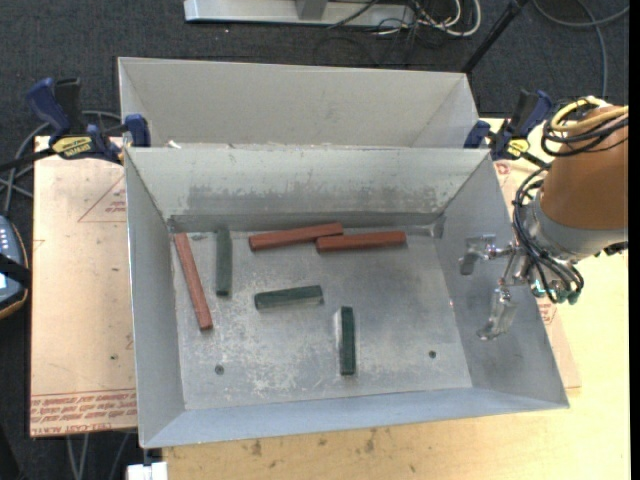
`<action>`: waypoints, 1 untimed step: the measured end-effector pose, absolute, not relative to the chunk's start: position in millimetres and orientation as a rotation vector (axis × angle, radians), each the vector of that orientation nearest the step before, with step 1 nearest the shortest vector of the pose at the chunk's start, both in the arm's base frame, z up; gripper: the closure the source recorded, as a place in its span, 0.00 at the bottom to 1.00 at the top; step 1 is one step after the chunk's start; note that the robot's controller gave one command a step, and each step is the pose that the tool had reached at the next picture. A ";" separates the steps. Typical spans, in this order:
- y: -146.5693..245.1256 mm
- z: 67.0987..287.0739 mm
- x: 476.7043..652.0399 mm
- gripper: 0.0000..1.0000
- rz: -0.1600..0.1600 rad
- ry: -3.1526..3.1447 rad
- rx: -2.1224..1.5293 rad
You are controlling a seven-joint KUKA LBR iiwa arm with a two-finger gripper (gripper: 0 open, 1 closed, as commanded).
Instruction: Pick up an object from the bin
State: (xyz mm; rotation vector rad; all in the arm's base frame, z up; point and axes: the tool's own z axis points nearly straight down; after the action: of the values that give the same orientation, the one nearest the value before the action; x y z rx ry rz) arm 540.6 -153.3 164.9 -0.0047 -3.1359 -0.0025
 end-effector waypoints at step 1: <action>-45.8 153.9 534.1 0.00 -0.009 -3.136 -0.161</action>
Offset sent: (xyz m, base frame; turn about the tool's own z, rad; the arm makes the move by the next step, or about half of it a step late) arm -0.0069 0.1011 -0.0101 0.1079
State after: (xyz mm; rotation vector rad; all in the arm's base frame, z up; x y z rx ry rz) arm 534.1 -45.8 153.9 -0.1605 -3.1360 -0.0086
